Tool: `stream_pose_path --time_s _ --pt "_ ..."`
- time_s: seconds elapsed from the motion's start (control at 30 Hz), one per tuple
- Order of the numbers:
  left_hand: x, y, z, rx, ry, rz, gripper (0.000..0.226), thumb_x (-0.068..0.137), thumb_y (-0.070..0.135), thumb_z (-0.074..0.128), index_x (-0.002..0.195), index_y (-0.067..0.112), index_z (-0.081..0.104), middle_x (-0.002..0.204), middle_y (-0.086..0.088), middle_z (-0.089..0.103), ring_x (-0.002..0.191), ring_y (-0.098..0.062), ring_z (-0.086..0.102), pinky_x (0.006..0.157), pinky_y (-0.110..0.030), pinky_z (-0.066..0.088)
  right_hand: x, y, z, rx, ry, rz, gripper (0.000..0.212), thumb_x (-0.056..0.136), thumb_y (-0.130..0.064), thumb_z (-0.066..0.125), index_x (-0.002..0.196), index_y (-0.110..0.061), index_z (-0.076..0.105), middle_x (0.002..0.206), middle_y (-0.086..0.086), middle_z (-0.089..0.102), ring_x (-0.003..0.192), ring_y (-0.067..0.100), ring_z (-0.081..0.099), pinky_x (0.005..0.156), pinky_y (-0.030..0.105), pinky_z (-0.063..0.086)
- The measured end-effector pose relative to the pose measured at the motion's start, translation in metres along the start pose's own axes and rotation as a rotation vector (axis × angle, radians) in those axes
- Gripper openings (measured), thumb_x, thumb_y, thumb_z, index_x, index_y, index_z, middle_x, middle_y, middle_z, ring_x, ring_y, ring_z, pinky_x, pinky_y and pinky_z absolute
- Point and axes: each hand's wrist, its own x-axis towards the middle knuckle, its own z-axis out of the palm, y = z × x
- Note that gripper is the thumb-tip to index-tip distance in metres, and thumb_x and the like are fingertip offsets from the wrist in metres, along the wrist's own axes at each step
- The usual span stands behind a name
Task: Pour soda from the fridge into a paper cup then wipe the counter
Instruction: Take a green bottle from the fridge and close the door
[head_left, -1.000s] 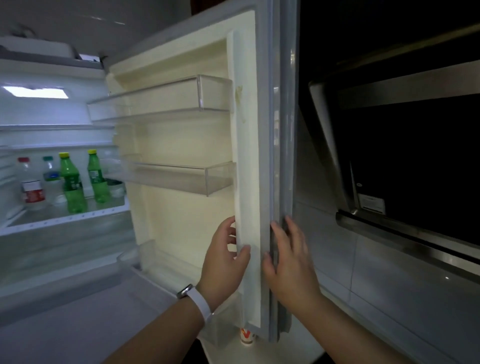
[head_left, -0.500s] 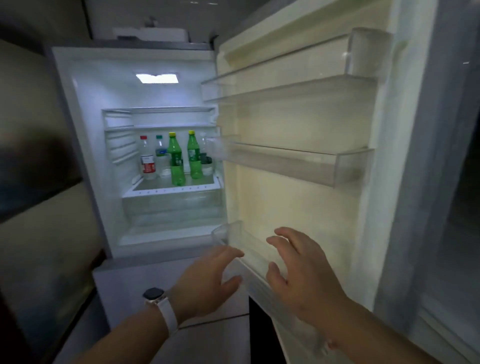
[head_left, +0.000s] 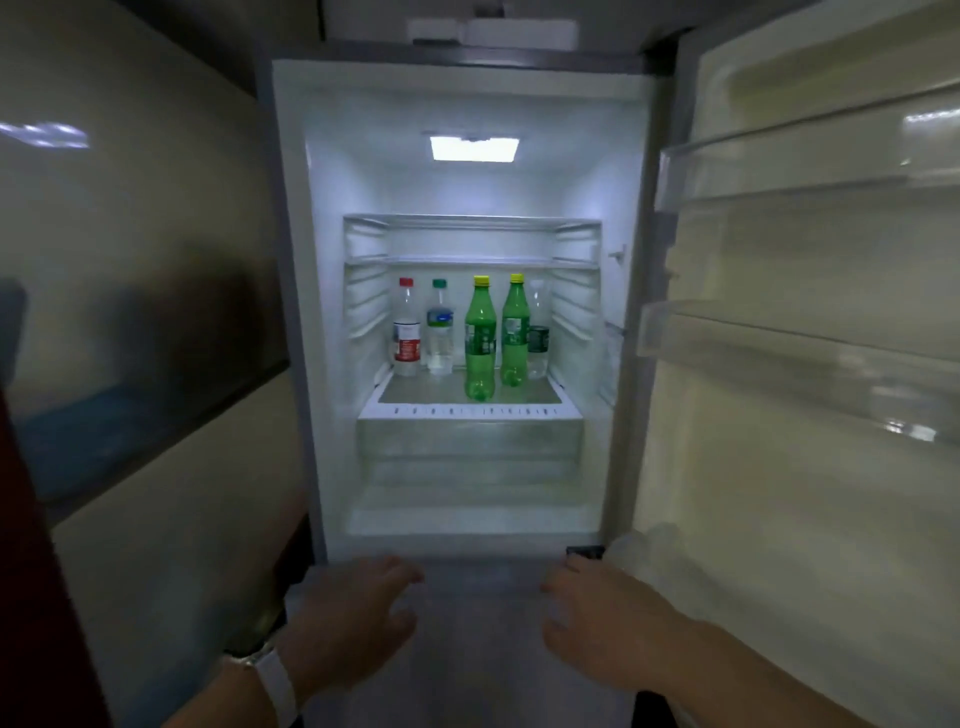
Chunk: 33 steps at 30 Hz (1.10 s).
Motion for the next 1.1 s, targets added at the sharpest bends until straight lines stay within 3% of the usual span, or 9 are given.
stream_pose_path --time_s 0.13,0.27,0.43,0.53,0.7,0.83,0.93,1.1 --pt "0.038 -0.051 0.003 -0.067 -0.016 0.013 0.050 0.087 0.052 0.043 0.133 0.033 0.049 0.138 0.016 0.047 0.128 -0.006 0.043 0.105 -0.022 0.036 0.056 -0.006 0.006 0.036 -0.021 0.047 0.040 0.089 -0.044 0.050 0.121 -0.021 0.059 0.119 -0.003 0.053 0.112 0.017 0.052 0.089 0.031 0.044" --pt "0.071 -0.077 0.001 -0.148 0.038 0.035 0.076 0.064 0.059 0.026 0.128 0.032 0.054 0.131 0.015 0.053 0.122 -0.008 0.049 0.100 -0.021 0.038 0.097 -0.006 0.011 0.062 -0.028 0.134 0.045 0.084 -0.046 0.052 0.124 -0.025 0.056 0.123 -0.001 0.051 0.116 0.021 0.051 0.094 0.034 0.045" --pt "0.101 -0.085 -0.001 -0.192 0.046 0.018 0.046 0.090 0.044 0.050 0.134 0.033 0.048 0.139 0.019 0.043 0.132 -0.007 0.039 0.107 -0.021 0.030 0.134 0.000 0.005 0.088 -0.025 0.237 0.046 0.090 -0.047 0.053 0.131 -0.026 0.051 0.131 -0.005 0.048 0.120 0.018 0.049 0.098 0.035 0.043" --pt "0.116 -0.082 0.005 -0.231 0.058 0.009 0.043 0.091 0.044 0.053 0.133 0.035 0.048 0.141 0.017 0.044 0.132 -0.006 0.039 0.106 -0.022 0.031 0.151 0.004 0.002 0.087 -0.023 0.266 0.046 0.091 -0.048 0.052 0.132 -0.027 0.051 0.134 -0.006 0.048 0.120 0.017 0.049 0.098 0.033 0.043" --pt "0.144 -0.078 0.005 -0.191 0.060 0.063 0.071 0.070 0.064 0.026 0.128 0.034 0.053 0.133 0.014 0.053 0.125 -0.008 0.045 0.103 -0.025 0.037 0.181 0.014 -0.002 0.102 0.015 0.285 0.045 0.091 -0.048 0.052 0.131 -0.028 0.052 0.134 -0.006 0.049 0.120 0.016 0.050 0.098 0.032 0.043" --pt "0.178 -0.080 -0.004 -0.179 0.079 0.046 0.047 0.087 0.051 0.047 0.130 0.034 0.052 0.138 0.014 0.050 0.127 -0.008 0.044 0.106 -0.025 0.036 0.209 0.026 -0.003 0.158 0.082 0.275 0.044 0.090 -0.046 0.054 0.131 -0.029 0.052 0.134 -0.006 0.050 0.117 0.015 0.052 0.098 0.032 0.044" --pt "0.211 -0.075 -0.015 -0.262 0.123 -0.008 0.041 0.091 0.042 0.056 0.130 0.032 0.053 0.138 0.010 0.052 0.124 -0.009 0.047 0.103 -0.027 0.039 0.238 0.035 -0.009 0.265 0.160 0.299 0.043 0.090 -0.043 0.056 0.130 -0.027 0.054 0.132 -0.003 0.055 0.111 0.014 0.056 0.095 0.032 0.047" --pt "0.275 -0.063 -0.038 -0.450 0.203 -0.099 0.039 0.089 0.033 0.063 0.127 0.026 0.057 0.126 0.003 0.061 0.104 -0.011 0.058 0.085 -0.026 0.047 0.294 0.044 -0.027 0.572 0.308 0.351 0.041 0.091 -0.034 0.056 0.130 -0.023 0.053 0.122 -0.001 0.060 0.093 0.014 0.061 0.076 0.030 0.050"
